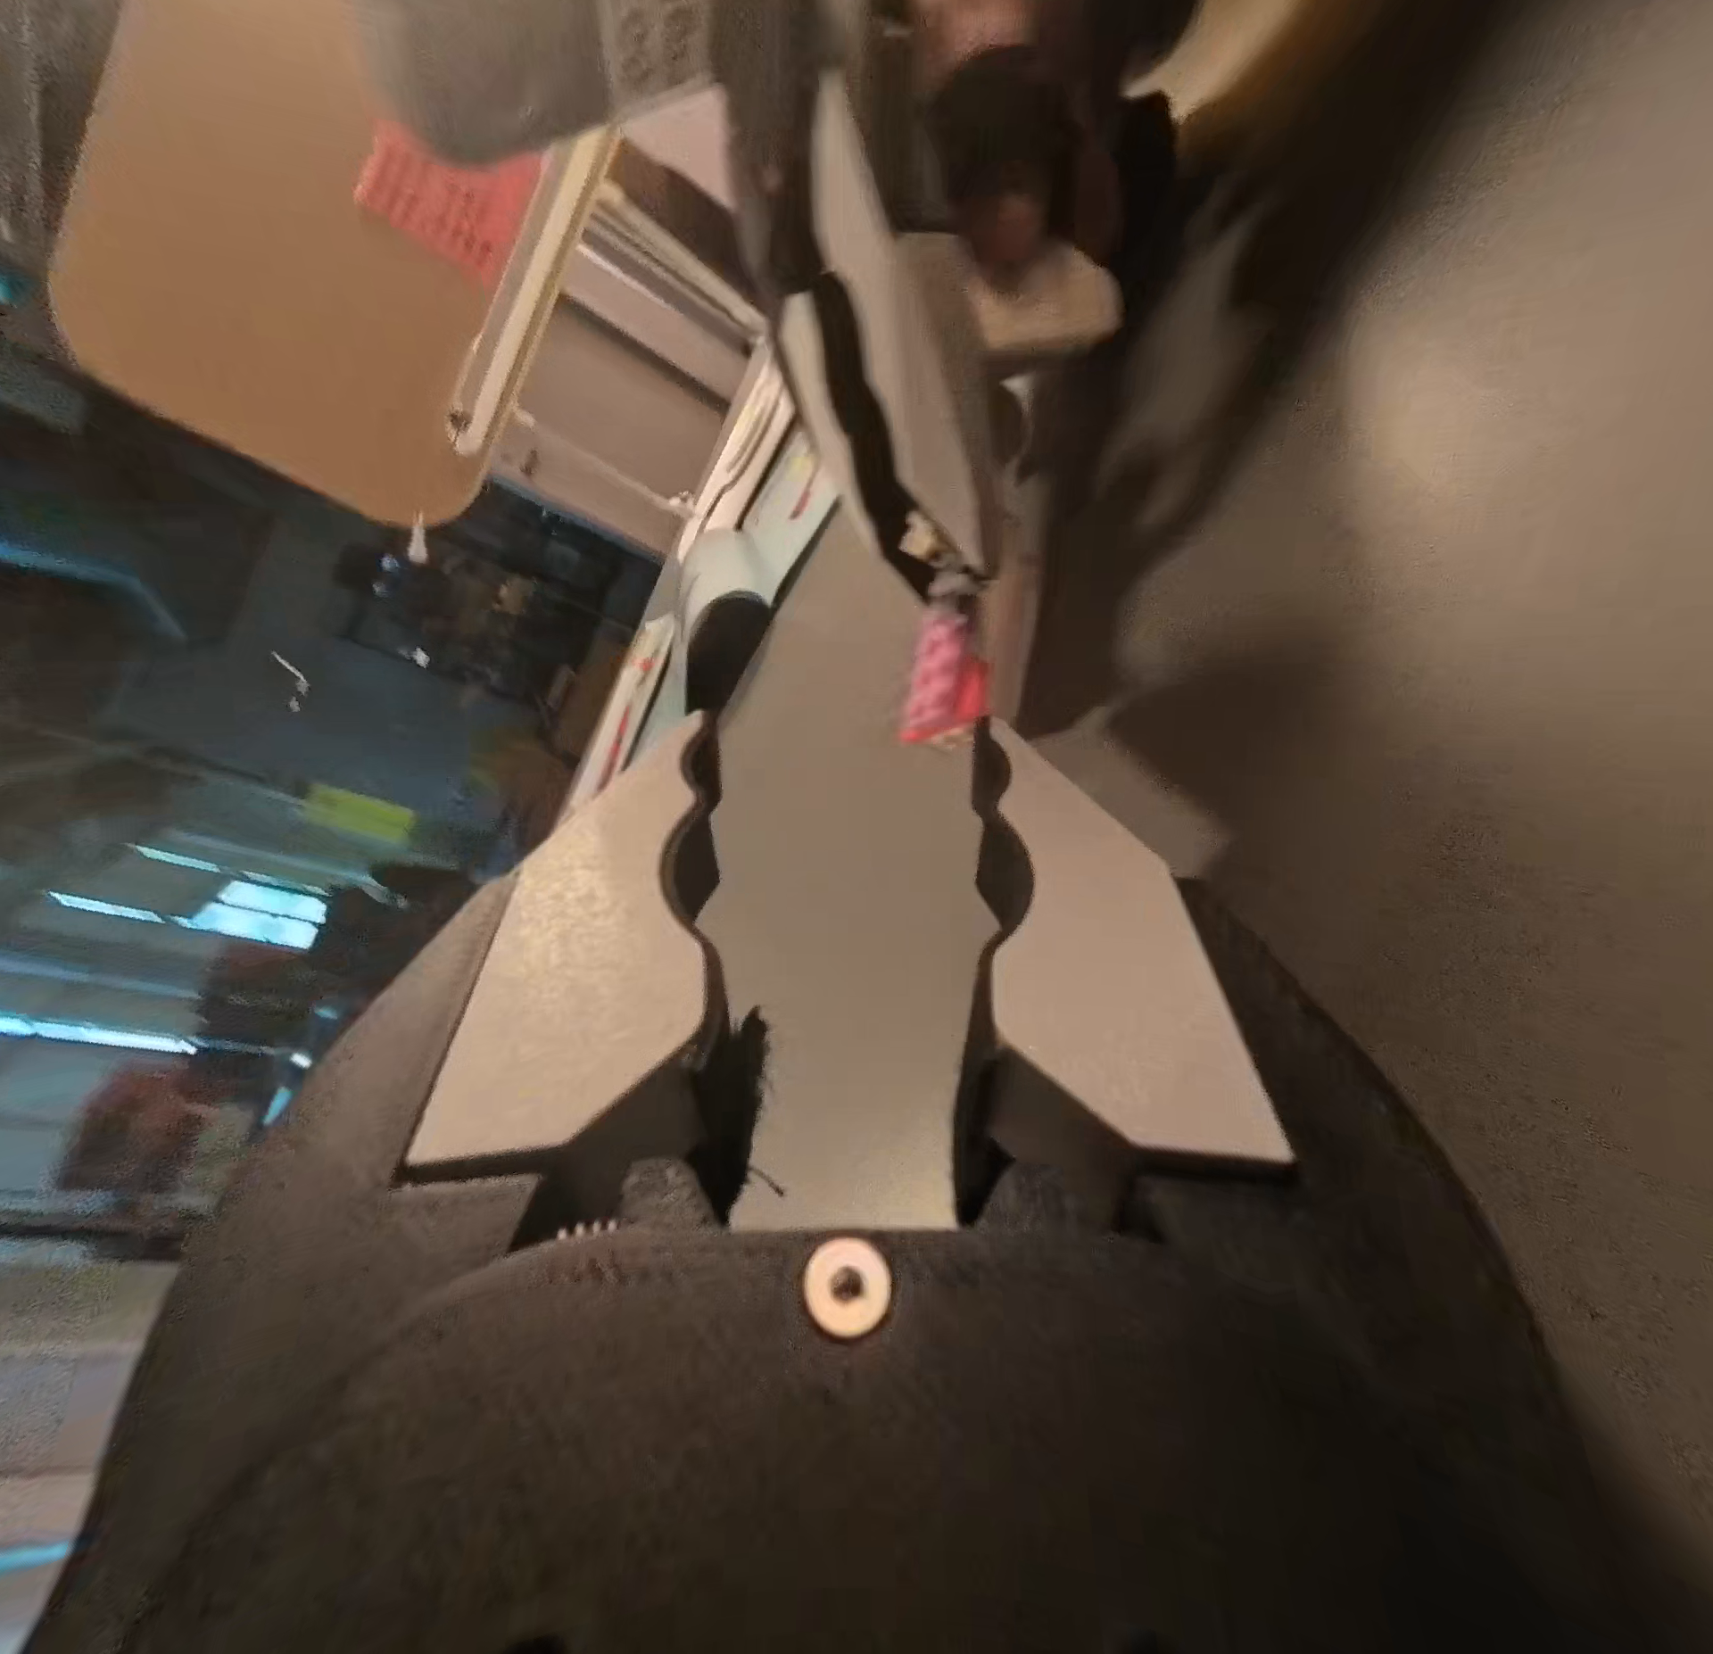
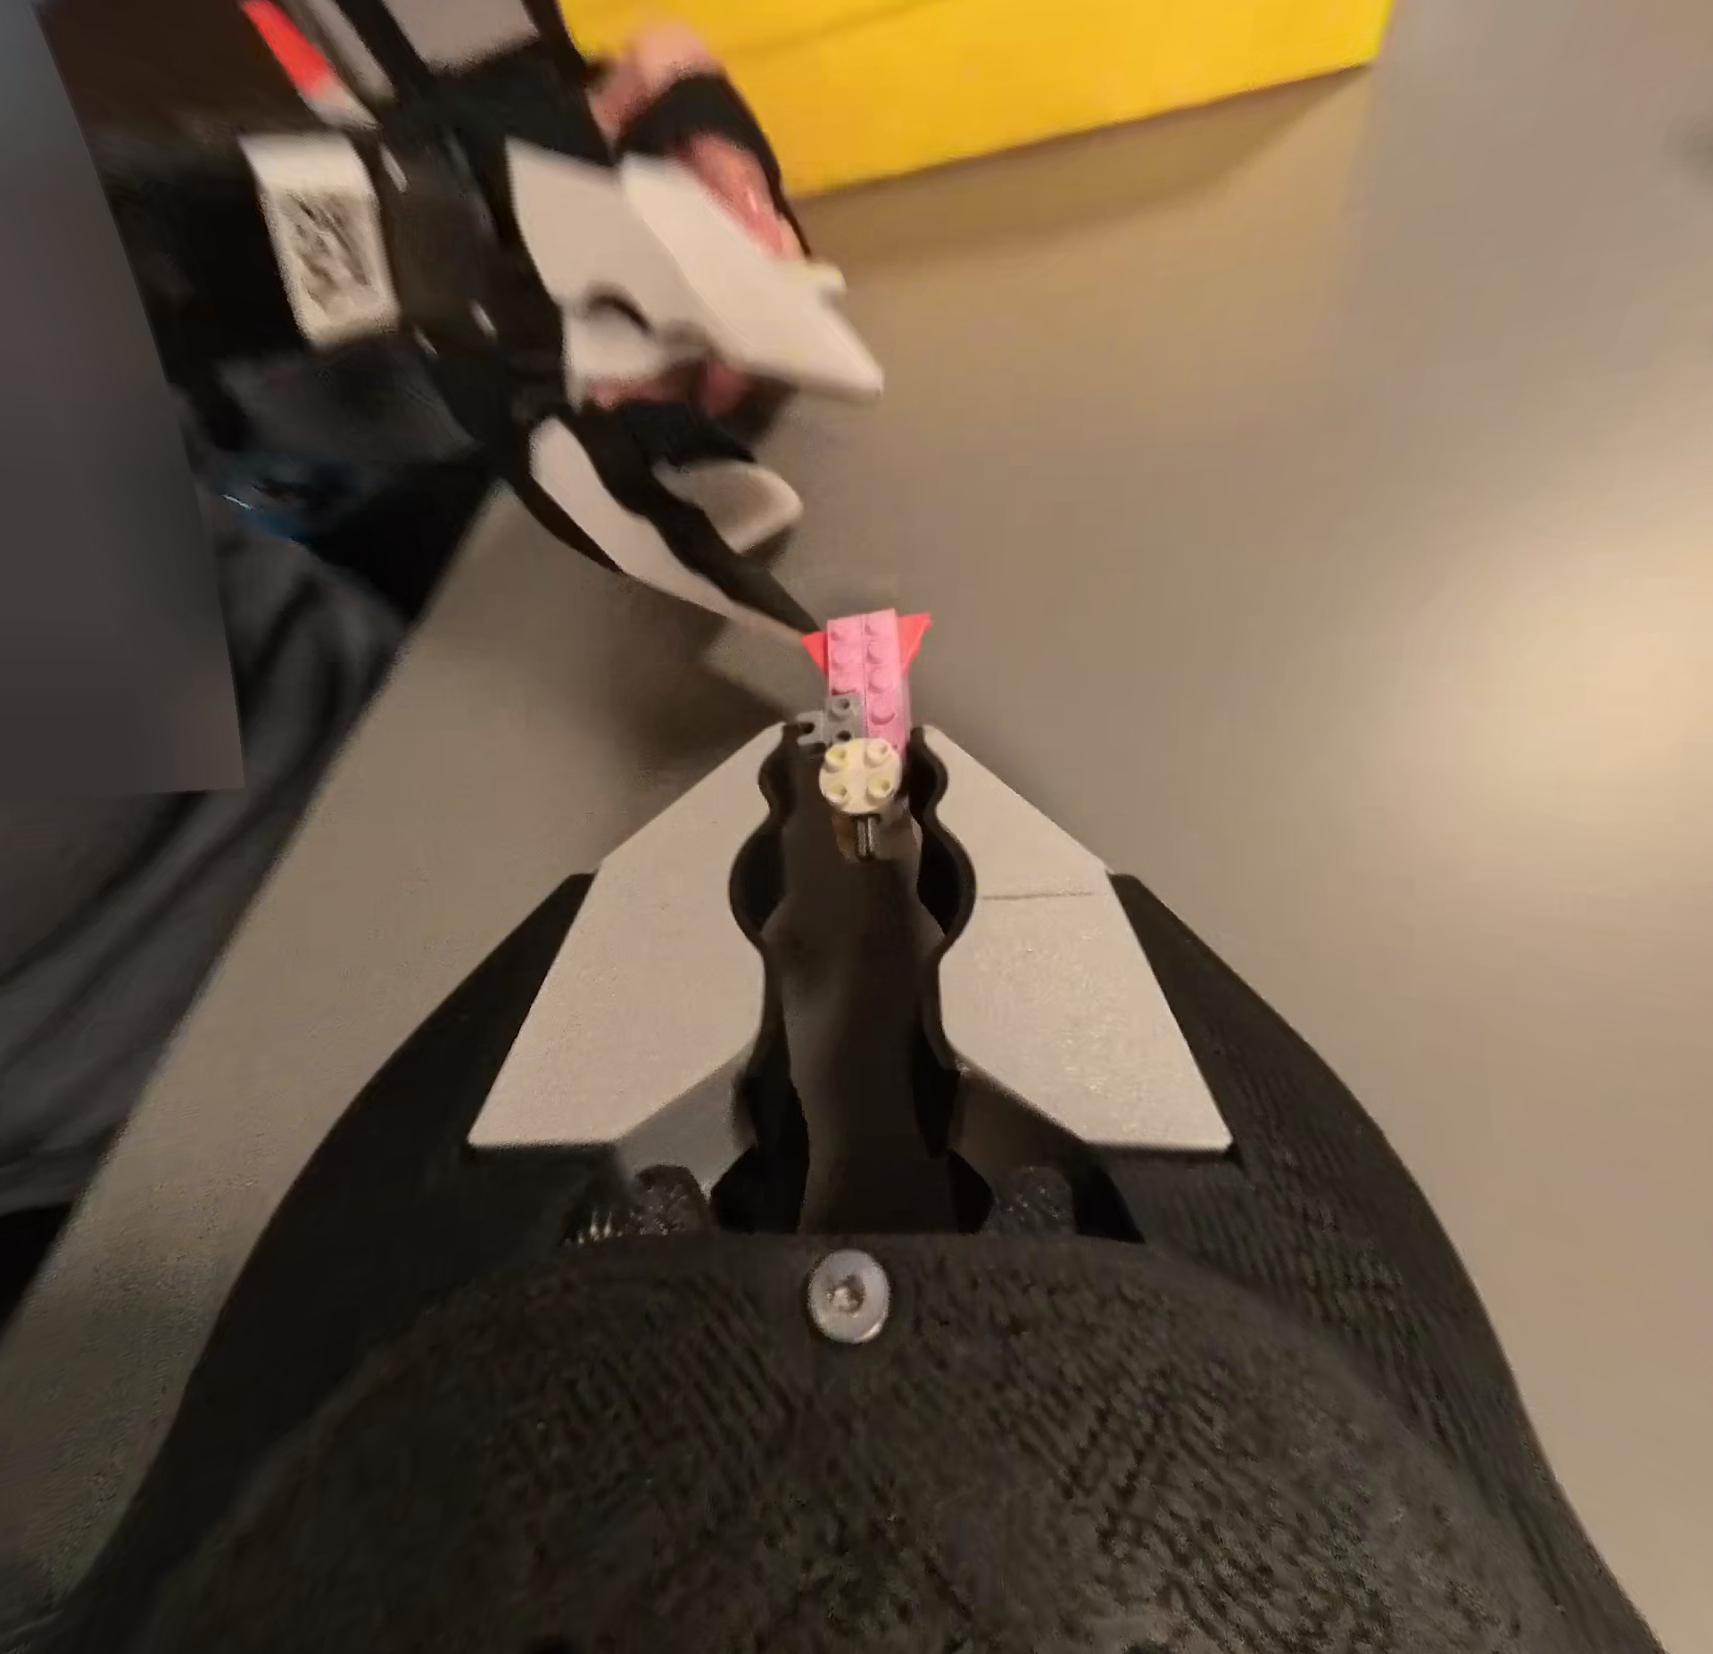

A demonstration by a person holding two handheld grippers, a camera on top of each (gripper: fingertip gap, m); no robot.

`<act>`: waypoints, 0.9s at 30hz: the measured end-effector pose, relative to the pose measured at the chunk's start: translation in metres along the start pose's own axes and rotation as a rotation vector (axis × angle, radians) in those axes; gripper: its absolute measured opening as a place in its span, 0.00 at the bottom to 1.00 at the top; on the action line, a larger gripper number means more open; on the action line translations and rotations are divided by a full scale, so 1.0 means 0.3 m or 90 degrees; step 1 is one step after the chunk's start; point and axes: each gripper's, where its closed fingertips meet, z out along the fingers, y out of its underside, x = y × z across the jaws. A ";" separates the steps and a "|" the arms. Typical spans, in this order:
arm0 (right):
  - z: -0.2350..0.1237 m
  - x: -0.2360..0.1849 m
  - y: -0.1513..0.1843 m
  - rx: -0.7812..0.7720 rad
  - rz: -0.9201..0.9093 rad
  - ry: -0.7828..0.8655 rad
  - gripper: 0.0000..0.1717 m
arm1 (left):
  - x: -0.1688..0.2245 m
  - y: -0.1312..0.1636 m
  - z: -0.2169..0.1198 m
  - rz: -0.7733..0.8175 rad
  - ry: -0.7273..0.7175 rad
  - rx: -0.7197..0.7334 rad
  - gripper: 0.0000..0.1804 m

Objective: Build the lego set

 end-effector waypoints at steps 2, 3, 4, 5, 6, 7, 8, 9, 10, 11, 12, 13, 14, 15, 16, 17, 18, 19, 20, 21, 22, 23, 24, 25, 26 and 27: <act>-0.001 0.019 0.018 -0.025 -0.025 0.037 0.12 | -0.035 0.015 -0.004 -0.070 -0.008 0.004 0.33; 0.001 0.022 0.023 -0.032 -0.030 0.044 0.13 | -0.051 0.020 -0.007 -0.101 -0.012 0.006 0.34; 0.003 0.025 0.029 -0.040 -0.031 0.050 0.13 | -0.067 0.025 -0.010 -0.127 -0.019 0.008 0.34; 0.005 0.028 0.033 -0.046 -0.033 0.055 0.15 | -0.080 0.030 -0.013 -0.147 -0.025 0.009 0.34; 0.001 0.034 0.034 -0.047 -0.036 0.065 0.22 | -0.093 0.037 -0.014 -0.164 -0.033 0.007 0.34; -0.010 0.044 0.031 -0.041 -0.046 0.081 0.28 | -0.106 0.045 -0.016 -0.179 -0.043 0.003 0.34; -0.029 0.055 0.022 -0.026 -0.058 0.102 0.30 | -0.117 0.053 -0.017 -0.191 -0.052 0.000 0.34; -0.055 0.068 0.004 -0.001 -0.067 0.130 0.31 | -0.127 0.058 -0.019 -0.202 -0.059 -0.002 0.34; -0.086 0.084 -0.027 0.034 -0.077 0.168 0.31 | -0.136 0.062 -0.022 -0.211 -0.066 -0.002 0.33; -0.119 0.093 -0.070 0.082 -0.095 0.211 0.32 | -0.145 0.064 -0.026 -0.220 -0.074 0.001 0.33; -0.152 0.093 -0.126 0.139 -0.120 0.256 0.32 | -0.155 0.065 -0.030 -0.230 -0.080 0.006 0.33; -0.182 0.082 -0.191 0.204 -0.148 0.306 0.32 | -0.164 0.064 -0.036 -0.242 -0.086 0.011 0.33; -0.207 0.062 -0.258 0.276 -0.174 0.357 0.31 | -0.172 0.062 -0.043 -0.258 -0.090 0.017 0.33; -0.226 0.033 -0.320 0.349 -0.193 0.404 0.30 | -0.180 0.057 -0.055 -0.279 -0.092 0.026 0.33; -0.235 0.000 -0.372 0.419 -0.202 0.443 0.28 | -0.184 0.045 -0.071 -0.303 -0.087 0.038 0.31; -0.234 -0.033 -0.413 0.481 -0.206 0.475 0.25 | -0.187 0.026 -0.092 -0.326 -0.076 0.051 0.26; -0.227 -0.061 -0.446 0.538 -0.203 0.507 0.24 | -0.199 0.004 -0.118 -0.349 -0.078 0.062 0.25; -0.210 -0.087 -0.473 0.586 -0.200 0.533 0.22 | -0.216 -0.019 -0.152 -0.371 -0.087 0.076 0.23; -0.180 -0.109 -0.494 0.617 -0.200 0.552 0.19 | -0.230 -0.042 -0.192 -0.395 -0.091 0.093 0.22; -0.140 -0.123 -0.511 0.631 -0.204 0.569 0.17 | -0.240 -0.064 -0.237 -0.418 -0.086 0.110 0.22; -0.094 -0.131 -0.528 0.632 -0.203 0.581 0.15 | -0.254 -0.078 -0.289 -0.434 -0.083 0.124 0.22; -0.044 -0.137 -0.545 0.630 -0.199 0.581 0.15 | -0.276 -0.077 -0.344 -0.447 -0.091 0.129 0.22; 0.002 -0.141 -0.563 0.636 -0.187 0.575 0.14 | -0.306 -0.059 -0.403 -0.460 -0.109 0.125 0.22; 0.042 -0.144 -0.582 0.650 -0.169 0.564 0.14 | -0.346 -0.028 -0.464 -0.473 -0.134 0.114 0.21; 0.081 -0.143 -0.598 0.666 -0.145 0.549 0.14 | -0.395 0.016 -0.525 -0.487 -0.169 0.098 0.21; 0.120 -0.139 -0.612 0.678 -0.124 0.531 0.14 | -0.449 0.074 -0.586 -0.506 -0.207 0.077 0.20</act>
